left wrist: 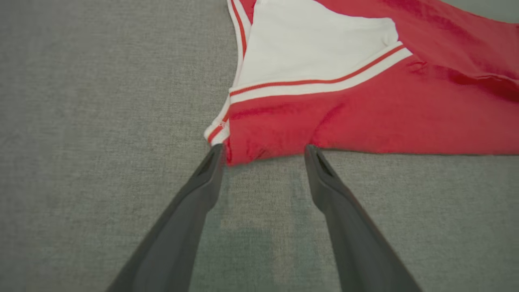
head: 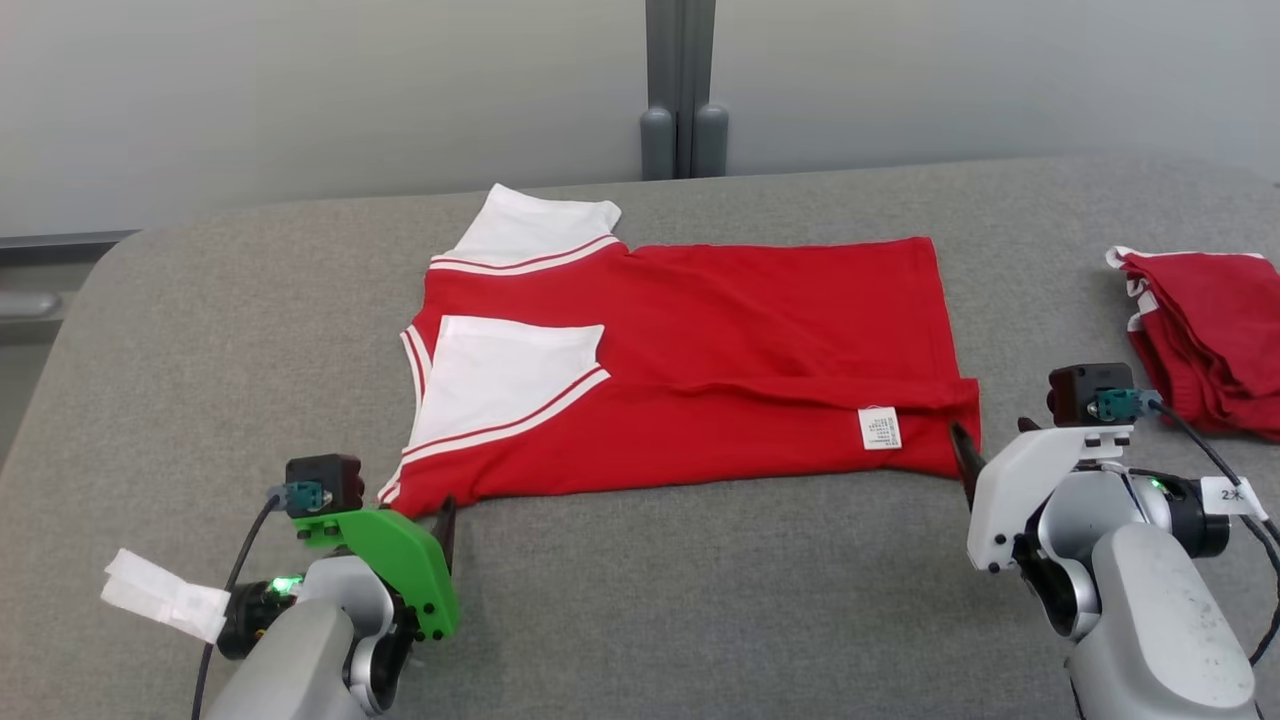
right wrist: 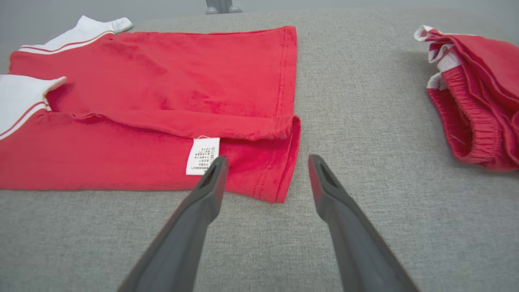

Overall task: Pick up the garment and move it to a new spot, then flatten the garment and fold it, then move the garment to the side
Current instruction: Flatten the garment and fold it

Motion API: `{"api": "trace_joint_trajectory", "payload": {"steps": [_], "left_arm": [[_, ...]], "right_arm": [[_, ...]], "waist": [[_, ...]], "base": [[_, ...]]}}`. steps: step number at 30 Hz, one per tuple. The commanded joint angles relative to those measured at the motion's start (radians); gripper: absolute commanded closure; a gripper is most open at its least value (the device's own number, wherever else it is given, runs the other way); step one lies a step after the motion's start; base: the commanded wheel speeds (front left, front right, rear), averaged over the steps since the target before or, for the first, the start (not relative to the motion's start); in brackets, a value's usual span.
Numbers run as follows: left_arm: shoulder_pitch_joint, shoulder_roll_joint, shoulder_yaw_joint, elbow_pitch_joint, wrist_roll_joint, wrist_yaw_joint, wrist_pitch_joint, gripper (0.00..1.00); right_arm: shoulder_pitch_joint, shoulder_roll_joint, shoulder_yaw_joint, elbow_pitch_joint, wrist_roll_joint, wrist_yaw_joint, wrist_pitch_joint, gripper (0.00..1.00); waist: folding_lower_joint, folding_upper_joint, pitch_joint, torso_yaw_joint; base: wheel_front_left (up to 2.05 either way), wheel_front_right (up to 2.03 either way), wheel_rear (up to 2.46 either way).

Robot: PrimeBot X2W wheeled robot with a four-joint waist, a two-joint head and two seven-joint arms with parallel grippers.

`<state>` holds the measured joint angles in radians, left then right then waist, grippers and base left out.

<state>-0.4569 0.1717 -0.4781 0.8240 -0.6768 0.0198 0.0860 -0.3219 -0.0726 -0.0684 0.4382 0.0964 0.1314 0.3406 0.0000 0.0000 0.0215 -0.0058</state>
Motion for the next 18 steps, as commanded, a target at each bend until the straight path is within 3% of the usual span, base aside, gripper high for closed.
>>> {"api": "trace_joint_trajectory", "payload": {"steps": [1,12,13,14,15,16,18], "left_arm": [[0.020,0.010,0.016,-0.021,-0.010,0.022,0.008,0.00],[0.037,0.008,0.103,-0.083,-0.101,0.111,0.062,0.00],[0.033,0.010,0.107,-0.081,-0.104,0.117,0.061,0.33],[0.030,0.011,0.109,-0.080,-0.105,0.123,0.056,0.52],[0.026,0.012,0.108,-0.080,-0.101,0.125,0.052,0.80],[0.024,0.011,0.106,-0.082,-0.097,0.129,0.050,1.00],[0.019,0.008,0.101,-0.090,-0.092,0.129,0.047,1.00]], "right_arm": [[0.023,0.002,0.003,-0.033,0.011,-0.002,0.014,0.00],[0.058,0.011,0.014,-0.173,0.023,-0.002,0.095,0.00],[0.049,0.011,0.013,-0.172,0.022,-0.002,0.099,0.00],[0.041,0.011,0.011,-0.167,0.024,-0.002,0.101,0.00],[0.030,0.012,0.008,-0.157,0.027,-0.002,0.105,0.00],[0.025,0.013,0.009,-0.148,0.022,-0.002,0.110,0.00],[0.010,0.013,-0.004,-0.119,0.014,-0.002,0.114,0.00]], "waist": [[0.0000,0.0000,0.016,-0.014],[0.0000,0.0000,0.078,-0.069],[0.0000,0.0000,0.083,-0.071],[0.0000,0.0000,0.086,-0.073],[0.0000,0.0000,0.089,-0.073],[0.0000,0.0000,0.092,-0.073],[0.0000,0.0000,0.099,-0.066]], "base": [[0.00,0.00,0.00],[0.00,0.00,0.00],[0.00,0.00,0.00],[0.00,0.00,0.00],[0.00,0.00,0.00],[0.00,0.00,0.00],[0.00,0.00,0.00]]}}
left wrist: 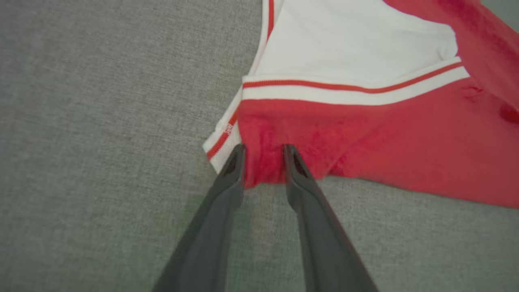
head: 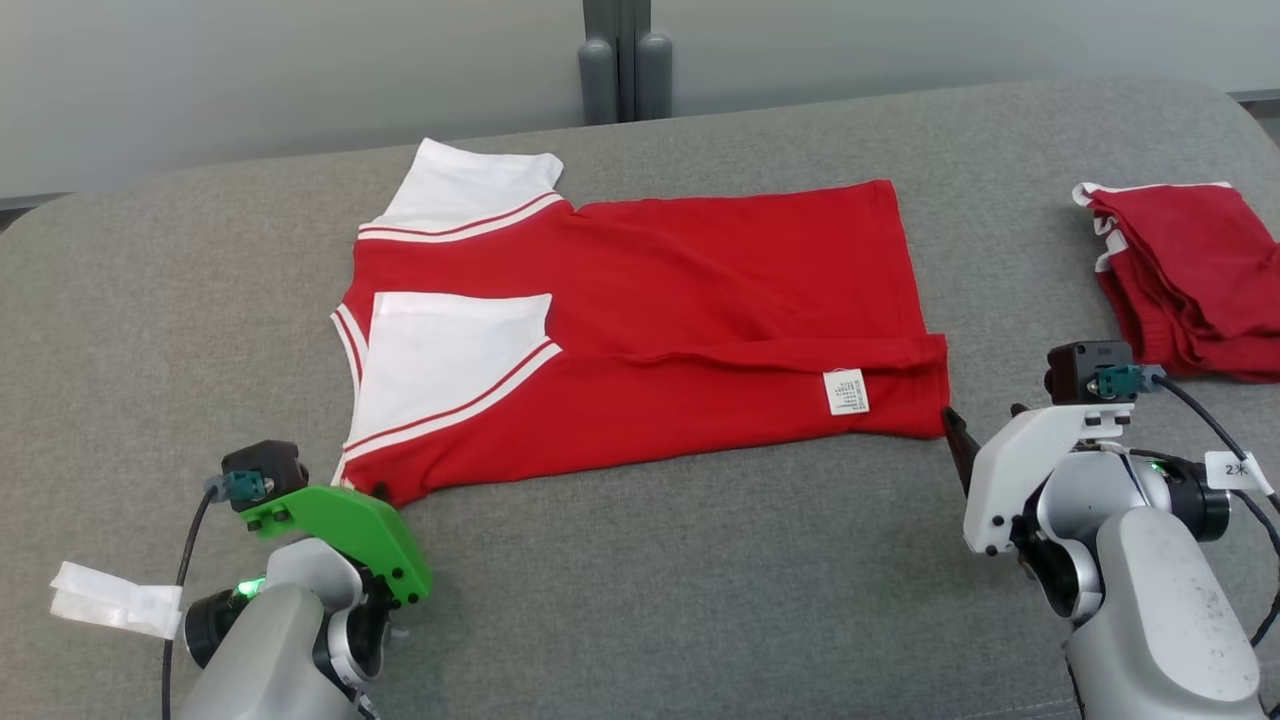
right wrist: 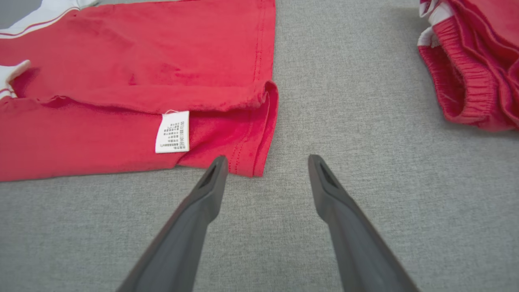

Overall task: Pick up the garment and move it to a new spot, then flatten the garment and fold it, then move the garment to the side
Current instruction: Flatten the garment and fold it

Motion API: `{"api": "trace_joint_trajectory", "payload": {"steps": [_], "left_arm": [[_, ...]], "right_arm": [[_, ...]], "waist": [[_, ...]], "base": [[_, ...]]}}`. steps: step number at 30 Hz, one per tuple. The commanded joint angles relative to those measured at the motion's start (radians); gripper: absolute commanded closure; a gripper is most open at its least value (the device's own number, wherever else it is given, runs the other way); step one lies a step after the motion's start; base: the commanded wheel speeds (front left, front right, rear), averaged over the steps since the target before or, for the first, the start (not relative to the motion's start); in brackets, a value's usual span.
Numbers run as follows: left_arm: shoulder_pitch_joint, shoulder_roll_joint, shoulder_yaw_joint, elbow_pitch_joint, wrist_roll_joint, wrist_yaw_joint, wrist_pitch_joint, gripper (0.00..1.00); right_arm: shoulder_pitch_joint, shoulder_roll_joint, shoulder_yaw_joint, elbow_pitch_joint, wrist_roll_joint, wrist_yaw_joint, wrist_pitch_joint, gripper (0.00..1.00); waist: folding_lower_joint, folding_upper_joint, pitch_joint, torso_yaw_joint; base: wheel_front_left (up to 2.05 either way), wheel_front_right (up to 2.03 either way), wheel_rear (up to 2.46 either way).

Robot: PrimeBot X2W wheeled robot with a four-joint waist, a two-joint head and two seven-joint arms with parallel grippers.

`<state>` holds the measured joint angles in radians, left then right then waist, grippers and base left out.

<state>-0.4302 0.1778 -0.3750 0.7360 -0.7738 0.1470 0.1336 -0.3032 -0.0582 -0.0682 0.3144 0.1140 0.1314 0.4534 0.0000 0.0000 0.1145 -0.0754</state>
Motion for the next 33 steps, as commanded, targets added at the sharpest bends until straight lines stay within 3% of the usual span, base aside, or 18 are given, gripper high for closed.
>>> {"api": "trace_joint_trajectory", "payload": {"steps": [1,11,12,14,24,33], "left_arm": [[-0.009,0.001,-0.004,-0.008,0.007,-0.002,-0.003,1.00],[-0.006,0.005,-0.026,-0.082,0.027,0.002,-0.038,1.00],[-0.004,0.005,-0.028,-0.091,0.028,0.003,-0.040,1.00],[-0.001,0.004,-0.032,-0.109,0.034,0.003,-0.044,1.00],[0.022,0.043,-0.048,-0.250,0.062,0.012,-0.054,1.00],[0.131,0.115,-0.049,-0.514,0.069,0.057,-0.020,1.00]], "right_arm": [[-0.017,-0.001,-0.008,0.024,-0.008,-0.002,0.003,0.00],[-0.096,0.005,-0.041,0.223,0.009,-0.002,-0.006,0.02],[-0.105,0.006,-0.045,0.246,0.011,-0.002,-0.007,0.43],[-0.118,0.006,-0.050,0.280,0.015,-0.002,-0.010,1.00],[-0.166,-0.019,-0.059,0.283,0.049,-0.002,-0.041,1.00],[-0.088,-0.069,-0.036,0.111,0.127,-0.002,-0.002,1.00]], "waist": [[0.0000,0.0000,0.009,0.010],[0.0000,0.0000,0.030,0.072],[0.0000,0.0000,0.030,0.077],[0.0000,0.0000,0.029,0.084],[0.0000,0.0000,-0.023,0.077],[0.0000,0.0000,-0.089,0.067]], "base": [[0.00,0.00,0.00],[0.00,0.00,0.00],[0.00,0.00,0.00],[0.00,0.00,0.00],[0.00,0.00,0.00],[0.00,0.00,0.00]]}}
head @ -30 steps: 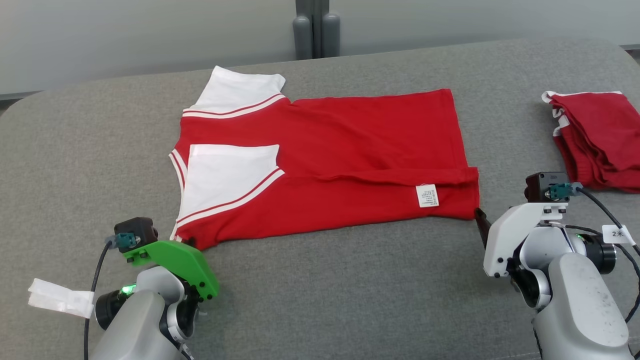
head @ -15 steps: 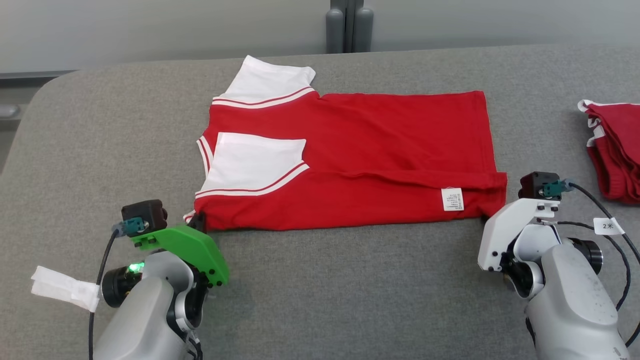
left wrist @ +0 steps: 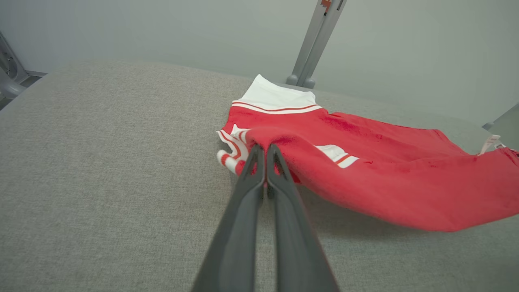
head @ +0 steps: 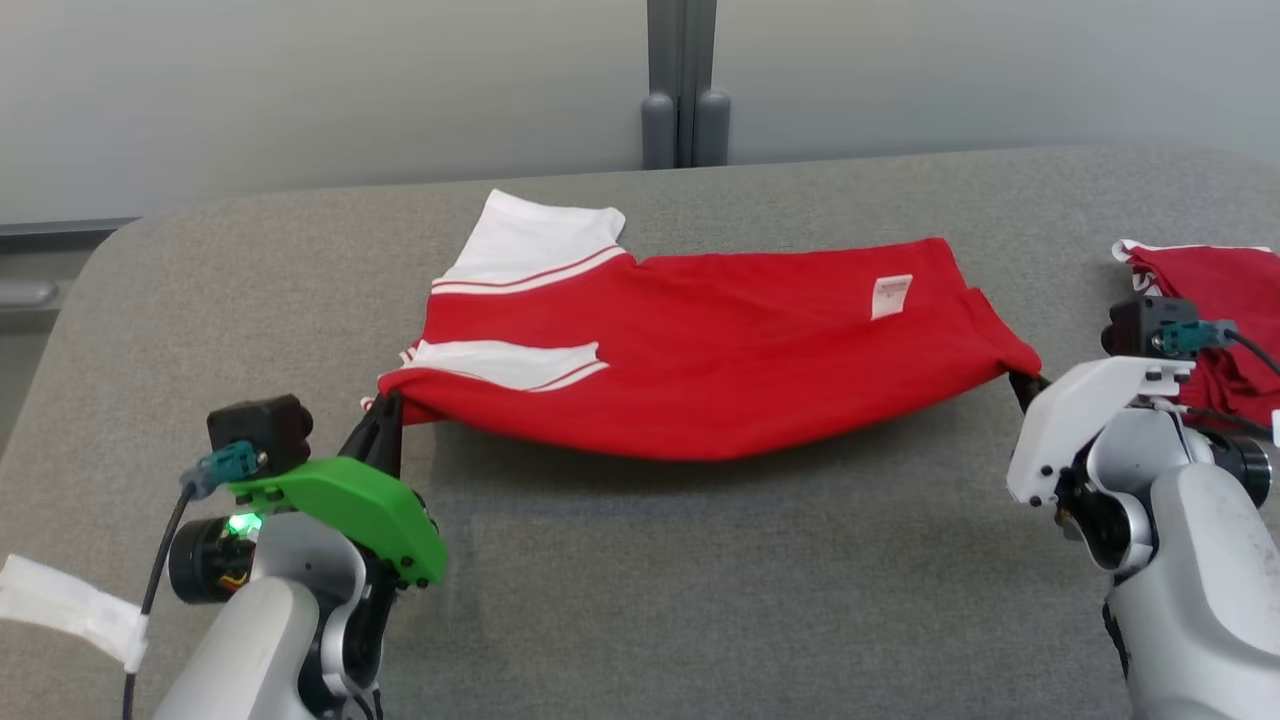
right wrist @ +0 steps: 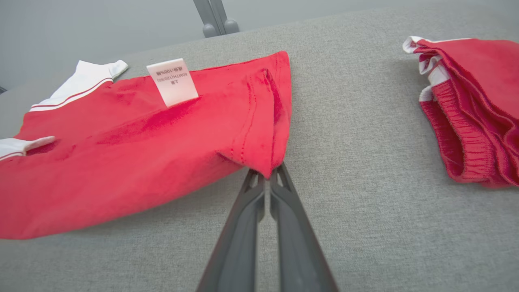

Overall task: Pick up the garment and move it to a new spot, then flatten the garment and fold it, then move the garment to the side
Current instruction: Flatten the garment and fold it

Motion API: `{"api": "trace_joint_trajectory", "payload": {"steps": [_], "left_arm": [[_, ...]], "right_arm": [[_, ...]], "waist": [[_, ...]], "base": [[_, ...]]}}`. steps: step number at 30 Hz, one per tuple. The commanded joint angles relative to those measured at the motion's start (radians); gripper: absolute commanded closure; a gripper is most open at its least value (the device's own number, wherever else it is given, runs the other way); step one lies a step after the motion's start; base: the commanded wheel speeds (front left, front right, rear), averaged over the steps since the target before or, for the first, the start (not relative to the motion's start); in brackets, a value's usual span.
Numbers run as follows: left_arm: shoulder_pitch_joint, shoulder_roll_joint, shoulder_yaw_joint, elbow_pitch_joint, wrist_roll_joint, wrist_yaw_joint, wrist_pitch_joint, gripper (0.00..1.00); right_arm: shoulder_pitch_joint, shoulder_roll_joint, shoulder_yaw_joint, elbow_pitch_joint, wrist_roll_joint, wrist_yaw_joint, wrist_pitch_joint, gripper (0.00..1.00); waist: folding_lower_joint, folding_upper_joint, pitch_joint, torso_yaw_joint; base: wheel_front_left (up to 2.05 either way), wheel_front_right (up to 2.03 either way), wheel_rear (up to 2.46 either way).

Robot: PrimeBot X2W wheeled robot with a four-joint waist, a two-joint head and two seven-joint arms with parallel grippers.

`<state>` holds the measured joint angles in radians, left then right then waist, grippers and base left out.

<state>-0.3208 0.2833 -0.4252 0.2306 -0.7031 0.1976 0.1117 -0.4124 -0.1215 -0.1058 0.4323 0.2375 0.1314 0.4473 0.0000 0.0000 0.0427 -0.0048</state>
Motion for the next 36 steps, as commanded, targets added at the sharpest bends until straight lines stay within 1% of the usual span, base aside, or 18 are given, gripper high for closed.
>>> {"api": "trace_joint_trajectory", "payload": {"steps": [1,5,9,13,16,18,19,20,21,25,29,33,36], "left_arm": [[0.047,0.022,0.004,-0.049,-0.003,0.017,0.011,1.00],[0.160,0.068,0.003,-0.200,-0.001,0.062,0.047,1.00],[0.292,0.091,-0.003,-0.297,-0.018,0.115,0.083,1.00],[0.402,0.103,-0.021,-0.334,-0.023,0.149,0.104,1.00],[0.450,0.107,-0.042,-0.332,-0.014,0.162,0.112,1.00],[0.470,0.098,-0.047,-0.326,-0.025,0.167,0.115,1.00],[0.476,0.099,-0.049,-0.317,-0.024,0.169,0.114,1.00],[0.477,0.101,-0.051,-0.311,-0.019,0.171,0.113,0.62],[0.476,0.106,-0.054,-0.304,-0.010,0.171,0.114,0.00],[0.440,0.126,-0.050,-0.305,0.004,0.166,0.117,0.00],[0.362,0.174,-0.046,-0.320,0.033,0.145,0.142,0.00],[0.218,0.215,-0.058,-0.323,0.065,0.091,0.198,0.00],[0.067,0.239,-0.078,-0.291,0.091,0.028,0.244,0.00]], "right_arm": [[0.043,-0.014,0.004,-0.042,0.015,-0.002,0.015,1.00],[0.164,-0.033,-0.004,-0.180,0.046,-0.002,0.051,1.00],[0.303,-0.024,-0.024,-0.281,0.061,-0.002,0.086,1.00],[0.420,0.004,-0.051,-0.321,0.079,-0.002,0.108,1.00],[0.471,0.018,-0.071,-0.332,0.078,-0.002,0.114,1.00],[0.491,0.030,-0.086,-0.333,0.077,-0.002,0.107,1.00],[0.498,0.035,-0.095,-0.329,0.075,-0.002,0.101,0.92],[0.502,0.037,-0.098,-0.327,0.069,-0.002,0.093,0.53],[0.508,0.039,-0.101,-0.328,0.062,-0.002,0.086,0.00],[0.516,0.051,-0.112,-0.340,0.055,-0.002,0.065,0.00],[0.501,0.055,-0.123,-0.370,0.035,-0.002,0.050,0.00],[0.460,0.051,-0.109,-0.399,0.018,-0.002,0.045,0.00],[0.408,0.041,-0.081,-0.410,0.010,-0.002,0.053,0.00]], "waist": [[0.0000,0.0000,-0.024,-0.003],[0.0000,0.0000,-0.040,0.000],[0.0000,0.0000,-0.049,0.001],[0.0000,0.0000,-0.051,0.002],[0.0000,0.0000,-0.052,0.002],[0.0000,0.0000,-0.052,0.001],[0.0000,0.0000,-0.052,0.000],[0.0000,0.0000,-0.053,0.000],[0.0000,0.0000,-0.053,-0.001],[0.0000,0.0000,-0.054,-0.007],[0.0000,0.0000,-0.048,-0.018],[0.0000,0.0000,-0.028,-0.036],[0.0000,0.0000,0.004,-0.059]], "base": [[0.00,0.00,0.00],[0.00,0.00,0.00],[0.00,0.00,0.00],[0.00,0.00,0.00],[0.00,0.00,0.00],[0.00,0.00,0.00],[0.00,0.00,0.00],[0.00,0.00,0.00],[0.00,0.00,0.00],[0.00,0.00,0.00],[0.00,0.00,0.00],[0.00,0.00,0.00],[0.00,0.00,0.00]]}}
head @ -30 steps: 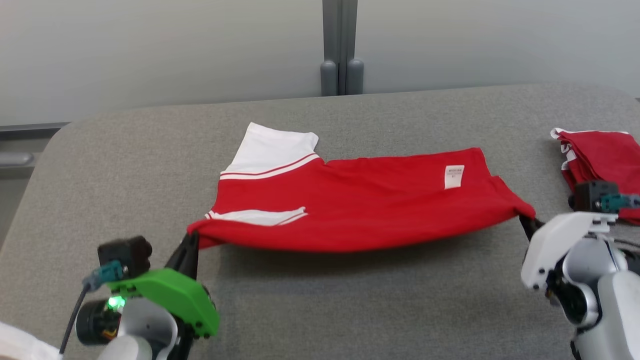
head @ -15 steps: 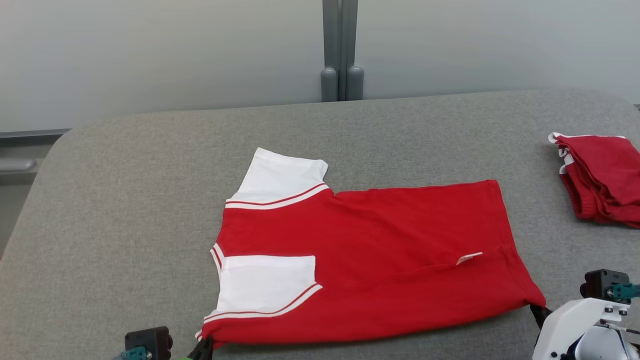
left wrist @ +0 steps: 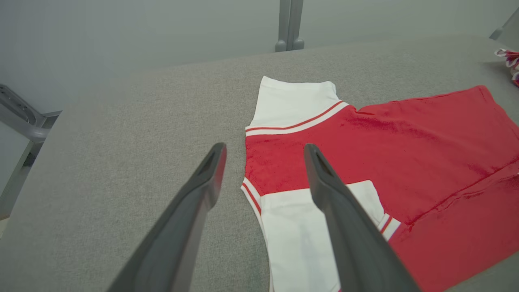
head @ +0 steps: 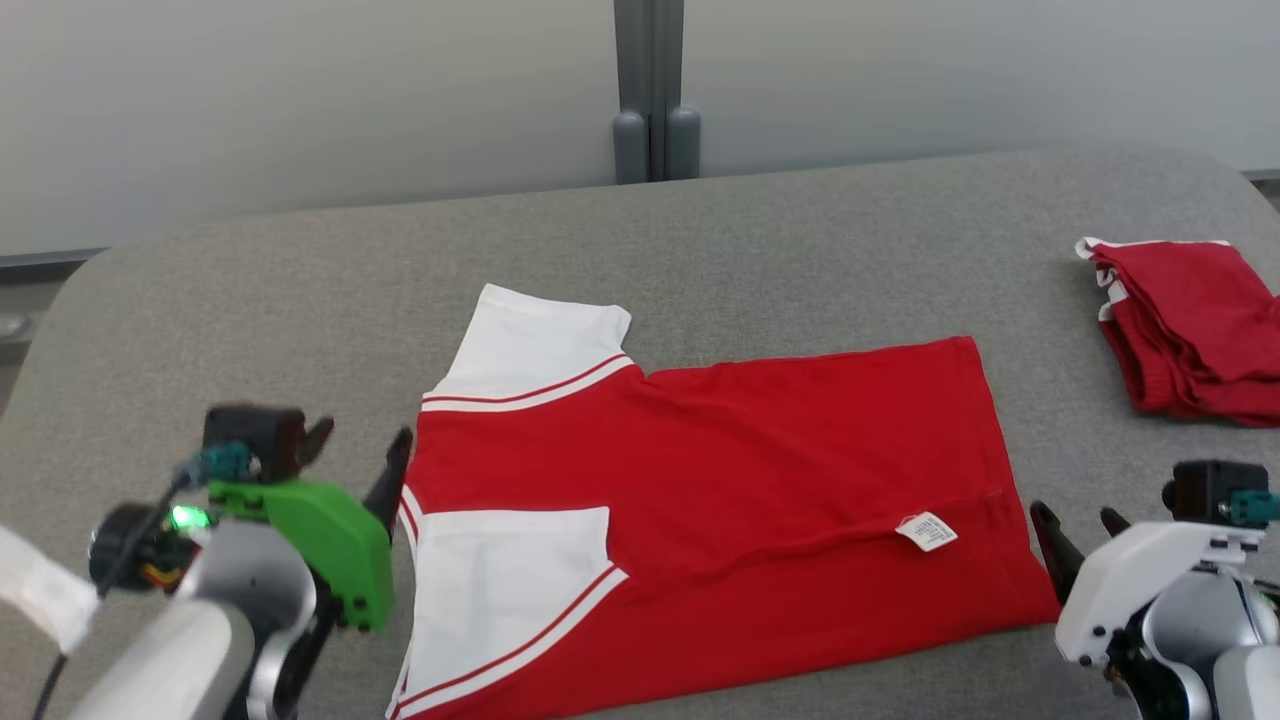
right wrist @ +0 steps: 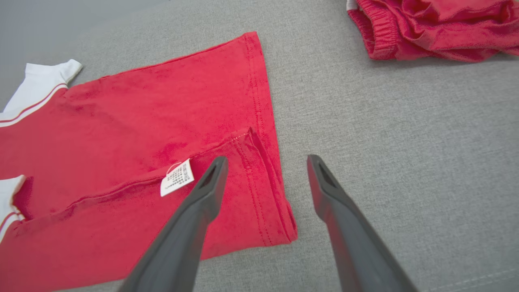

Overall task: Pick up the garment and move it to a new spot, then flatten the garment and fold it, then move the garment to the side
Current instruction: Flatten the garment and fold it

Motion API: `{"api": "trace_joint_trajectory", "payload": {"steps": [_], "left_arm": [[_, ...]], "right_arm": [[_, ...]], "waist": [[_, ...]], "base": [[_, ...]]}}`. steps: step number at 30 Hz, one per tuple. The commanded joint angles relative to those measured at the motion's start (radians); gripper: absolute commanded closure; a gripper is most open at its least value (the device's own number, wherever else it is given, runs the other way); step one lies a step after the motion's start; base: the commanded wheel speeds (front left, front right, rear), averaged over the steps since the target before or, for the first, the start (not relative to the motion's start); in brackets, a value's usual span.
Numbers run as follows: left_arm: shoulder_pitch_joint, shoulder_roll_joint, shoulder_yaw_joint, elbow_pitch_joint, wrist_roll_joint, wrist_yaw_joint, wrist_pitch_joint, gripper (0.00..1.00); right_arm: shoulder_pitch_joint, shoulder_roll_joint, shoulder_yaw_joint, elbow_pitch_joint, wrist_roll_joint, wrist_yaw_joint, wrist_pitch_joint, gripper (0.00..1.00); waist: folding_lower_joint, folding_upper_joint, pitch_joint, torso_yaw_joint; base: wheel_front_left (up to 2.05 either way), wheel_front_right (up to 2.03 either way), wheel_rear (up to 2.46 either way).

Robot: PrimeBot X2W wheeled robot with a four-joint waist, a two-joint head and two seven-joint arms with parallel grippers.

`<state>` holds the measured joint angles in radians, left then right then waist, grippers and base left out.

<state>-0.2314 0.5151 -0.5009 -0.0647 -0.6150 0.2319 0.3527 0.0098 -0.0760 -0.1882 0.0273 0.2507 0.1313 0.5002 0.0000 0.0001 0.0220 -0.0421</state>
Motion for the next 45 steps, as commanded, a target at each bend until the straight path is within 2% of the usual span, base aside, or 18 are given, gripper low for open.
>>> {"api": "trace_joint_trajectory", "payload": {"steps": [1,6,10,14,18,22,34,45], "left_arm": [[-0.069,0.010,-0.008,0.017,0.009,-0.027,0.021,0.00],[-0.323,-0.010,-0.029,0.147,0.008,-0.131,0.103,0.00],[-0.477,-0.030,-0.042,0.286,0.013,-0.197,0.139,0.00],[-0.577,-0.049,-0.052,0.426,0.013,-0.258,0.125,0.00],[-0.624,-0.065,-0.057,0.553,-0.007,-0.297,0.113,0.00],[-0.647,-0.072,-0.044,0.628,-0.034,-0.316,0.094,0.00],[-0.681,-0.011,-0.032,0.682,-0.050,-0.338,0.081,0.00],[-0.718,0.026,-0.025,0.711,-0.046,-0.305,0.116,0.00]], "right_arm": [[-0.034,-0.009,0.014,-0.007,-0.011,-0.001,0.004,0.00],[-0.158,-0.020,0.091,0.027,-0.035,-0.001,0.000,0.00],[-0.264,-0.019,0.154,0.062,-0.033,-0.001,-0.010,0.00],[-0.370,-0.009,0.201,0.108,-0.043,-0.001,-0.033,0.00],[-0.454,0.002,0.245,0.158,-0.038,-0.001,-0.061,0.00],[-0.507,0.009,0.269,0.192,-0.033,-0.001,-0.091,0.00],[-0.587,0.015,0.317,0.247,-0.019,-0.001,-0.142,0.00],[-0.622,0.017,0.350,0.274,-0.002,-0.001,-0.158,0.00]], "waist": [[0.0000,-0.0001,0.038,-0.032],[0.0000,-0.0001,0.111,-0.092],[0.0000,-0.0001,0.181,-0.140],[0.0000,-0.0001,0.251,-0.180],[0.0000,-0.0001,0.305,-0.205],[0.0000,-0.0001,0.349,-0.220],[0.0000,-0.0001,0.400,-0.243],[0.0000,-0.0001,0.431,-0.270]], "base": [[0.00,0.00,0.00],[0.00,0.00,0.00],[0.00,0.00,0.00],[0.00,0.00,0.00],[0.00,0.00,0.00],[0.00,0.00,0.00],[0.00,0.00,0.00],[0.00,0.00,0.00]]}}
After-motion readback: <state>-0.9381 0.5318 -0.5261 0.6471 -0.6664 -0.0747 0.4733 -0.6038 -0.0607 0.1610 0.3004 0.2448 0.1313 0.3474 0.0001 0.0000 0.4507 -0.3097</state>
